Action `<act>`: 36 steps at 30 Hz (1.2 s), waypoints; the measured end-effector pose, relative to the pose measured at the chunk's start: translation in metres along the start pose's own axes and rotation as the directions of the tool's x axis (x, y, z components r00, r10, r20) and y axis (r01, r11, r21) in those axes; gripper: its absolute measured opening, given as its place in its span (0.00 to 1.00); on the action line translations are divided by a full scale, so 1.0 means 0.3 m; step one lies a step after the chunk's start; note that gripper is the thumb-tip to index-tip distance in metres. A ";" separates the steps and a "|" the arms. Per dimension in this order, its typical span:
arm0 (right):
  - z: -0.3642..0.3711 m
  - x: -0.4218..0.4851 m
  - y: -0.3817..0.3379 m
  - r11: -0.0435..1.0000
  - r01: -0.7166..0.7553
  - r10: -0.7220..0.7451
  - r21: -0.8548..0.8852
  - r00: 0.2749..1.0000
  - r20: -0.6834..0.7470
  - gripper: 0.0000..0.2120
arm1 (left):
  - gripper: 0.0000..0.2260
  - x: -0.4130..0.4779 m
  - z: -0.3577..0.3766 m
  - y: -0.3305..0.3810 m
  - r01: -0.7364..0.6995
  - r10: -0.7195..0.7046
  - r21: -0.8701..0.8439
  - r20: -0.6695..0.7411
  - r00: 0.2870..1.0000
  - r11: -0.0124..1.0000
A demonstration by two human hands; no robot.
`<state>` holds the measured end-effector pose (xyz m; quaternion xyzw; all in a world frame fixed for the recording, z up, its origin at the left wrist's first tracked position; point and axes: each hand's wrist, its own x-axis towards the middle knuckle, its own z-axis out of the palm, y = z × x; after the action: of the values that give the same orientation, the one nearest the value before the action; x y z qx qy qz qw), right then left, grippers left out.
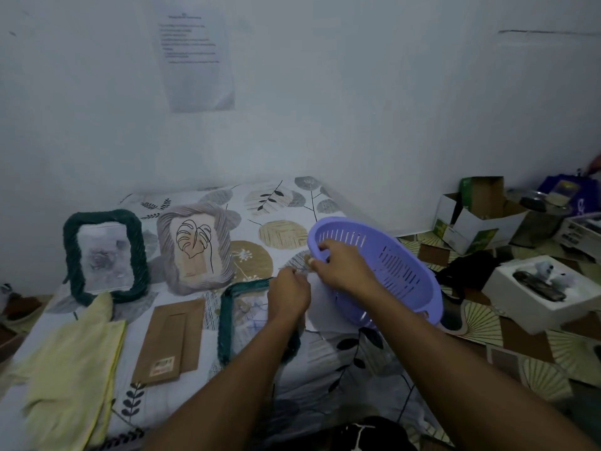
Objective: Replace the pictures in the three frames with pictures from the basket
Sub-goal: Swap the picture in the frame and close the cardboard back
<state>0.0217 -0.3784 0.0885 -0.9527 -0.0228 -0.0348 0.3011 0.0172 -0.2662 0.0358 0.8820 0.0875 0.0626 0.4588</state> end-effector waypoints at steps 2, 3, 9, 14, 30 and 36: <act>0.008 0.008 -0.002 1.000 -0.024 0.024 0.007 0.999 0.021 0.17 | 0.11 -0.005 -0.017 0.011 0.041 -0.038 -0.111 0.034 0.999 0.993; 0.007 0.012 -0.003 0.999 -0.038 0.037 0.012 0.998 0.040 0.16 | 0.11 -0.006 -0.021 0.014 0.082 -0.072 -0.185 0.059 0.996 0.979; -0.009 0.020 -0.023 0.997 -0.080 0.076 0.020 0.986 0.151 0.17 | 0.12 -0.037 -0.010 0.023 0.381 -0.286 -0.463 0.263 0.921 0.801; 0.000 -0.011 -0.035 0.997 -0.073 0.073 -0.012 0.966 0.247 0.21 | 0.13 -0.060 -0.033 0.028 0.430 -0.306 -0.517 0.309 0.900 0.740; 0.021 0.072 0.151 0.918 -0.027 0.110 -0.396 0.976 0.188 0.17 | 0.09 -0.023 -0.077 0.071 -0.078 0.134 -0.361 0.135 0.982 0.929; 0.055 0.070 0.129 0.862 0.031 0.062 -0.506 0.984 0.167 0.18 | 0.12 -0.020 -0.079 0.065 -0.122 0.169 -0.335 0.116 0.979 0.934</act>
<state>0.0460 -0.4001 0.0546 -0.9977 -0.0318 0.0477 0.0371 0.0089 -0.2595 0.0649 0.8002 -0.0227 0.0469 0.5975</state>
